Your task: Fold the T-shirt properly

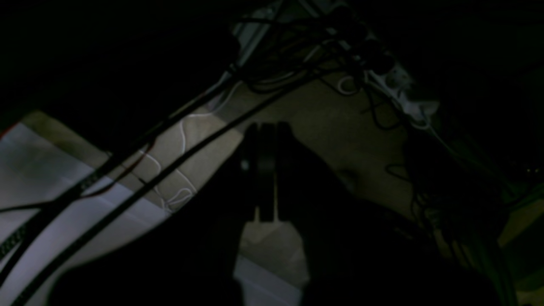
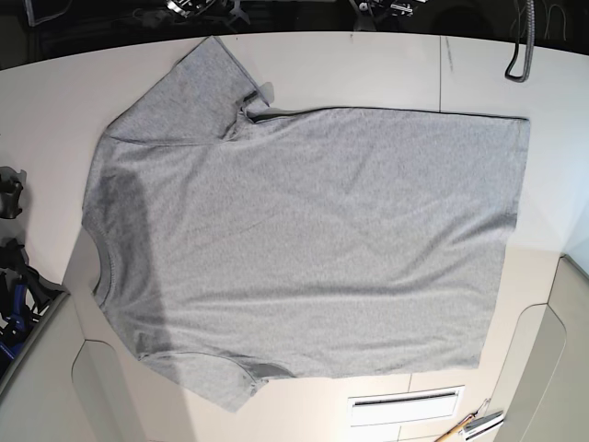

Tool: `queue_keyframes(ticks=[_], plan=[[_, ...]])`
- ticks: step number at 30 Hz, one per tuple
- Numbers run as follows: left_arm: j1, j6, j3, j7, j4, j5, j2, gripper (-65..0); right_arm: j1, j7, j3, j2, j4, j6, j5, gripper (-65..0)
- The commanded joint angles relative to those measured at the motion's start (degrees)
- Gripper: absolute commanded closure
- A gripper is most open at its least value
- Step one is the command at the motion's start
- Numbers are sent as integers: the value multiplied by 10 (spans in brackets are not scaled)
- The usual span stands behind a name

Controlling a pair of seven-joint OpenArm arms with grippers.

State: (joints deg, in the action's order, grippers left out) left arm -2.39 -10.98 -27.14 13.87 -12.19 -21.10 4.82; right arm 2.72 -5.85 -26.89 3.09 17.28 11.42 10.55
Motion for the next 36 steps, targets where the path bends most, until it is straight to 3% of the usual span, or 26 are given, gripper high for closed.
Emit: queue_keyframes(ticks=[1,6,16,21,25,36], plan=[[-8,-2,0,1,-7,-1,3,-8,6,-2,-1,3,7,8,-1,0],[-45,-1,1,1,-62,-1,23,-8,36,-2,-1,21,60,12,-35,0],[-151,-1,2,40,-219,-38,76,-8,167,-2,-1,107,249,40,-52,0],[-218,73,2,40,-310,-32,95,-8,247,-2,-1,154,353,40,-78,0],[-269,89,7,41,-393,-30,115,-8,310,-2,-1,191,444,40,-82,0],[-454,74,174,44,-635,9,125,-8,460,-38,26,292,701,38,-82,0]])
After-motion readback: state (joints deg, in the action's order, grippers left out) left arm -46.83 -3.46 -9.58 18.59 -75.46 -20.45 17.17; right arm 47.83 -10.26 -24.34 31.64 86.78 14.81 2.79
